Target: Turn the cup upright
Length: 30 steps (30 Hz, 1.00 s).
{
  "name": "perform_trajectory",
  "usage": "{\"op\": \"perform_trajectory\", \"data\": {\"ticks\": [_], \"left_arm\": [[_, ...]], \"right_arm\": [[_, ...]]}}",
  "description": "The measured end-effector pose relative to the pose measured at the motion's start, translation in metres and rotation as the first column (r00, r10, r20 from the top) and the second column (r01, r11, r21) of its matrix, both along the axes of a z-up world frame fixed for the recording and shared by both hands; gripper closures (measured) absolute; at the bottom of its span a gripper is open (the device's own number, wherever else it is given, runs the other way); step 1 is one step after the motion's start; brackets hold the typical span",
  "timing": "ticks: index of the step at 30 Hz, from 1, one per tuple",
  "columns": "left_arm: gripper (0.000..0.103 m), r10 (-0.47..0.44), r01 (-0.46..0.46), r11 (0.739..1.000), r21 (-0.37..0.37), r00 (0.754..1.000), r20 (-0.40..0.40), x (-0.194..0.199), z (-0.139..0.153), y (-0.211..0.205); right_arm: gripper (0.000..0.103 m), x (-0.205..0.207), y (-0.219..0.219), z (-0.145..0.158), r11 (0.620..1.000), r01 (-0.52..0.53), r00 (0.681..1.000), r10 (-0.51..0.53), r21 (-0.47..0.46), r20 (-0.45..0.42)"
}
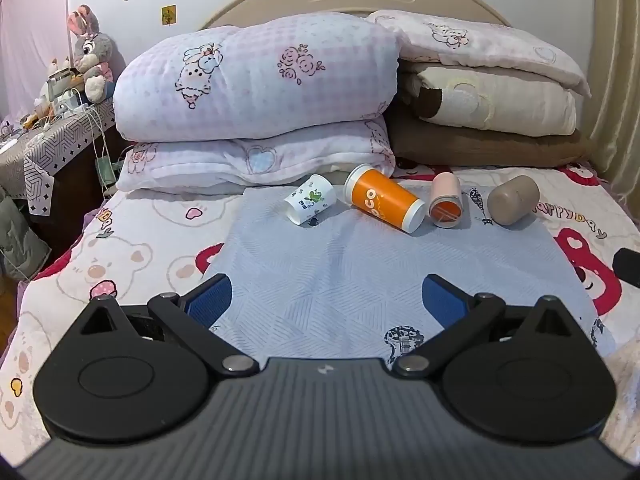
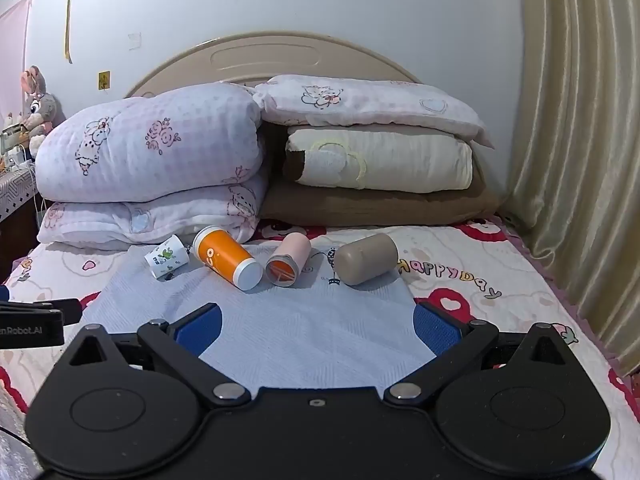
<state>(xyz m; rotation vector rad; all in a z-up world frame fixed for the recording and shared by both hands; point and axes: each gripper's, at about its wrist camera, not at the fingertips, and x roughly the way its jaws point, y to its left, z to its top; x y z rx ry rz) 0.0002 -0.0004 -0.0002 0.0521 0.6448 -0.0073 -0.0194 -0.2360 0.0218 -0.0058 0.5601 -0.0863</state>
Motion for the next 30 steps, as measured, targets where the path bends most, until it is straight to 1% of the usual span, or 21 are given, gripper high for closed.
{"op": "perform_trajectory", "data": {"ticks": [1,7,14,16,23,27,30], "left_arm": [[0.000,0.000,0.000,1.000,-0.001,1.000,0.001,0.000,0.000,0.000],[0.000,0.001,-0.001,1.000,-0.004,1.000,-0.001,0.000,0.000,0.000],[0.000,0.006,-0.006,1.000,0.011,1.000,-0.025,0.000,-0.005,0.004],[0.000,0.011,-0.010,1.000,0.008,0.999,-0.031,0.002,-0.006,0.003],[0.000,0.010,-0.010,1.000,0.003,0.999,-0.033,0.003,-0.006,0.005],[0.000,0.025,-0.025,1.000,0.010,0.999,-0.036,0.004,-0.008,0.007],[0.000,0.021,-0.021,1.000,0.001,0.999,-0.046,0.006,-0.008,0.009]], "right_arm": [[0.000,0.000,0.000,0.000,1.000,0.000,1.000,0.000,0.001,-0.014],[0.000,0.001,-0.002,-0.001,1.000,0.001,1.000,-0.001,0.001,-0.013],[0.000,0.005,0.001,-0.001,1.000,0.003,1.000,-0.003,0.009,-0.016],[0.000,0.005,-0.006,-0.002,1.000,0.007,1.000,-0.006,0.007,-0.013],[0.000,0.003,-0.011,-0.003,1.000,0.012,1.000,-0.012,-0.001,-0.012],[0.000,0.003,-0.018,-0.004,0.999,0.034,0.999,-0.034,0.001,-0.011],[0.000,0.003,-0.021,-0.004,0.999,0.045,0.999,-0.045,-0.002,-0.010]]}}
